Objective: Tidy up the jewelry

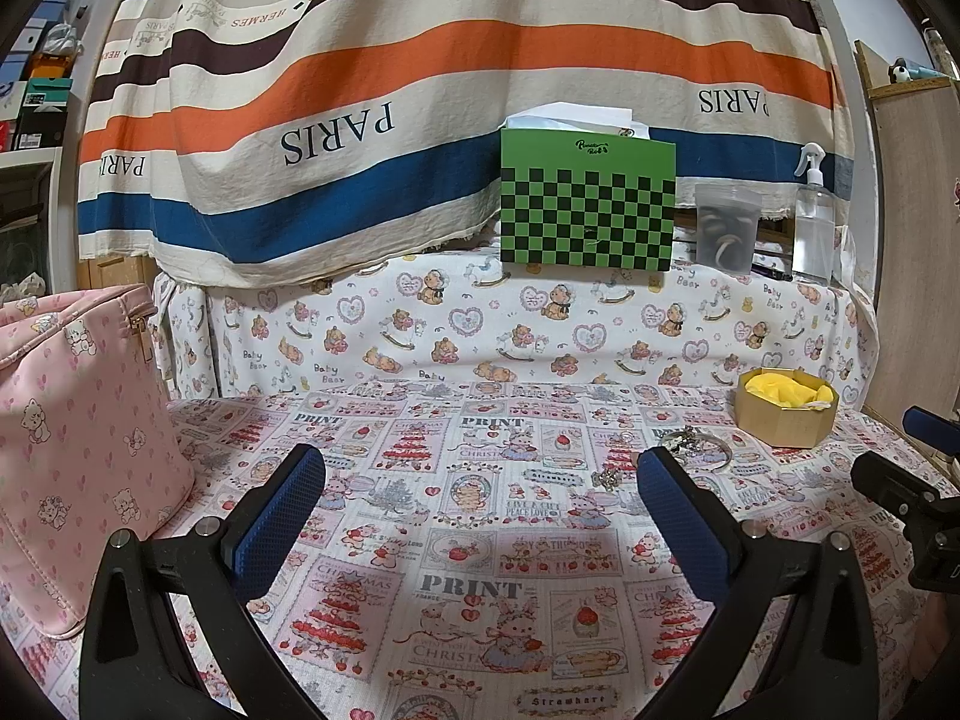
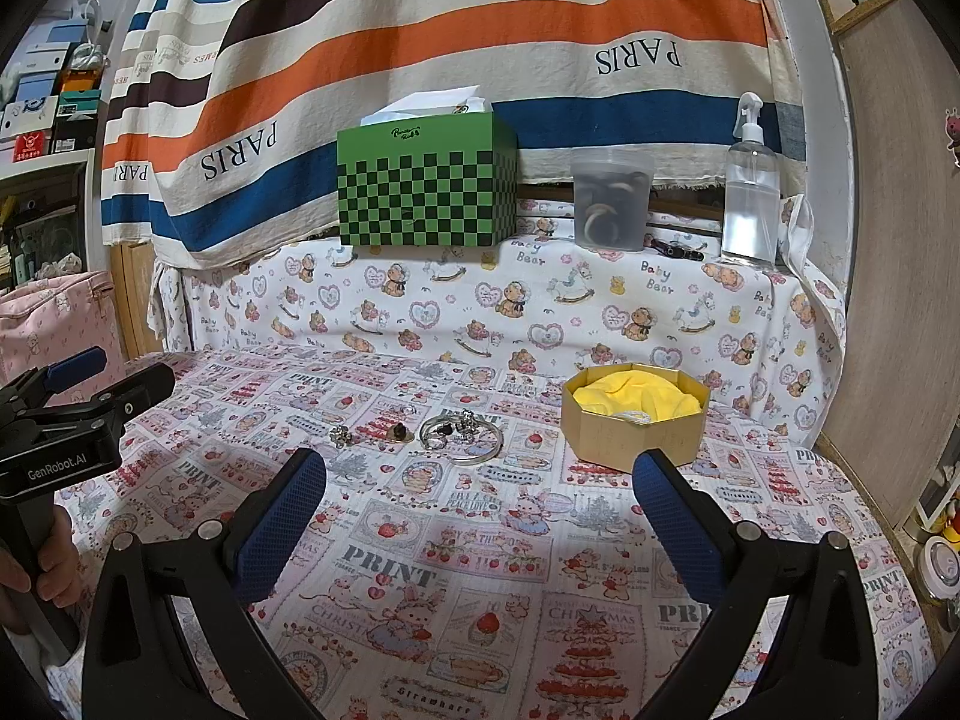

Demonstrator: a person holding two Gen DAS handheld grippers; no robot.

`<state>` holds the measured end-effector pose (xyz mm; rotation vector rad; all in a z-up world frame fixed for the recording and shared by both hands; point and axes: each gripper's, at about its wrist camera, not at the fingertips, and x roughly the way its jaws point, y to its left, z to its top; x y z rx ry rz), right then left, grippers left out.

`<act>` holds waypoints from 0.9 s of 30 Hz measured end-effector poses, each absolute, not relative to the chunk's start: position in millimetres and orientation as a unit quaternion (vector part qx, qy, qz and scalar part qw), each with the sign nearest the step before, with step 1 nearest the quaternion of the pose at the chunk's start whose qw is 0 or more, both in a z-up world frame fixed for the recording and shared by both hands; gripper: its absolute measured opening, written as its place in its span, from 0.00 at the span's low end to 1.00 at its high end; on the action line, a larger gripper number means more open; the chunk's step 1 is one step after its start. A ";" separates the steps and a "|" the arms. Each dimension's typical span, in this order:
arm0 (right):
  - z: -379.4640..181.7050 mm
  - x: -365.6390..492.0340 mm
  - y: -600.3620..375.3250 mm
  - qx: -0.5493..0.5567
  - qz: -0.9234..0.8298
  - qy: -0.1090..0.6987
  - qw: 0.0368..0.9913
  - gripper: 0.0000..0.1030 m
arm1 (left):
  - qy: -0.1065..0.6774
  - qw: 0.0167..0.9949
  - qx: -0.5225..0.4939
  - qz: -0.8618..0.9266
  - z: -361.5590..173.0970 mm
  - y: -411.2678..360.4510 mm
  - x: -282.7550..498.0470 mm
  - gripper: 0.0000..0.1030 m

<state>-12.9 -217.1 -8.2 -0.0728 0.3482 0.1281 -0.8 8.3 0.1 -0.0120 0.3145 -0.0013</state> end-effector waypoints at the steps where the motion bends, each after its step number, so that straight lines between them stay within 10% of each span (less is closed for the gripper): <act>1: -8.2 -12.9 -217.5 -0.036 0.064 0.173 0.982 1.00 | 0.157 0.988 -0.006 -0.001 0.1 7.9 -0.7 1.00; 27: 9.6 -29.9 -211.9 -0.080 0.028 0.128 0.988 1.00 | 0.160 0.987 0.017 -0.003 -0.7 -1.0 0.5 1.00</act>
